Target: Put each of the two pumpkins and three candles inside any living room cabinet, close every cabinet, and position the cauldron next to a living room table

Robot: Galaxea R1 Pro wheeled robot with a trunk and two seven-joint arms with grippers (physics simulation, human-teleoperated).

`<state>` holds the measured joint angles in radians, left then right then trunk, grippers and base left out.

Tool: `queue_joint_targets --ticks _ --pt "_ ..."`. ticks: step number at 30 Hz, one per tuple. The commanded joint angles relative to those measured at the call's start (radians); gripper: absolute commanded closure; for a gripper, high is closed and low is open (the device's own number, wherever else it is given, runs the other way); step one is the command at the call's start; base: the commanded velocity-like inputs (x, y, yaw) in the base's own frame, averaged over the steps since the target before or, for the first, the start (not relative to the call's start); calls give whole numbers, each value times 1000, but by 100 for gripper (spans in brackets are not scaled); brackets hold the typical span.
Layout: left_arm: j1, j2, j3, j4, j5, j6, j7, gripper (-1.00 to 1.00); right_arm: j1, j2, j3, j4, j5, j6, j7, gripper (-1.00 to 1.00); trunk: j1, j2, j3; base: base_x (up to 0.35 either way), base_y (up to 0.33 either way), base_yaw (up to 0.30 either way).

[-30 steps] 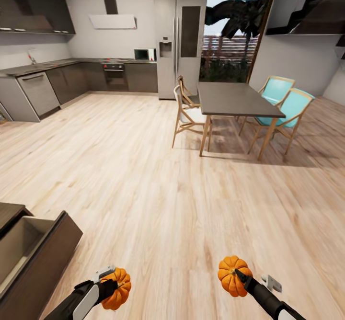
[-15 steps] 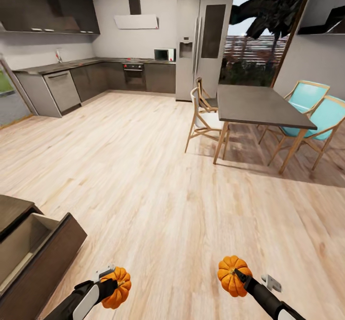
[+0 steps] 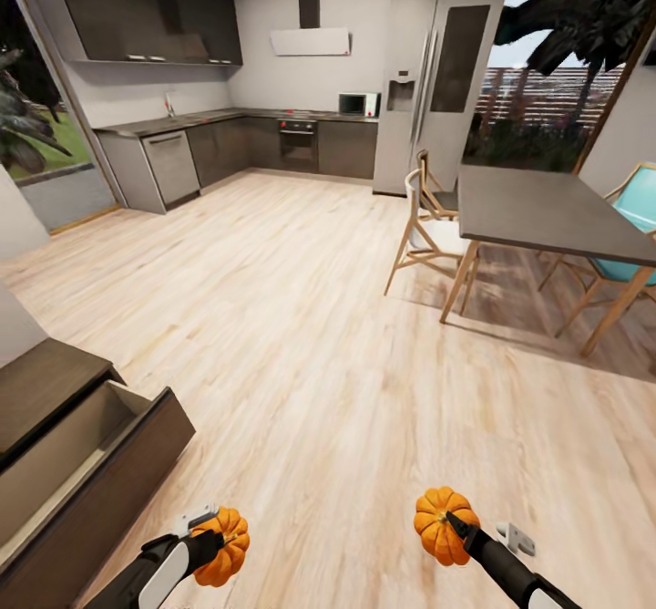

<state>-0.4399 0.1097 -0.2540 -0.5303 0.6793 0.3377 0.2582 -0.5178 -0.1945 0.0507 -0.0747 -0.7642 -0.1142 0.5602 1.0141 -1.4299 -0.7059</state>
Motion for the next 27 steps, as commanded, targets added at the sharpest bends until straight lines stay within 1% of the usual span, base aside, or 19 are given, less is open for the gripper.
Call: queue_joint_targets --ticks 1,6,14,18,27 --pt "-1 1 -8 -2 10 1 10 100 -1 0 0 0 -5 -5 1 100 0 0 -1 138 -89 282" --pt "-1 1 -8 -2 11 0 10 100 -1 0 0 0 -4 -5 -4 100 0 0 -1 206 -153 282" --pt "-1 1 -8 -2 11 -1 10 100 -1 0 0 0 -4 -5 -9 100 0 0 -1 204 -226 282" --pt "0 1 -8 -2 11 -2 10 100 -1 0 0 0 -4 -5 -11 100 0 0 -1 45 -85 282" --pt "0 1 -8 -2 9 -5 9 100 -1 0 1 0 4 -5 -39 100 0 0 -1 3 -5 282"
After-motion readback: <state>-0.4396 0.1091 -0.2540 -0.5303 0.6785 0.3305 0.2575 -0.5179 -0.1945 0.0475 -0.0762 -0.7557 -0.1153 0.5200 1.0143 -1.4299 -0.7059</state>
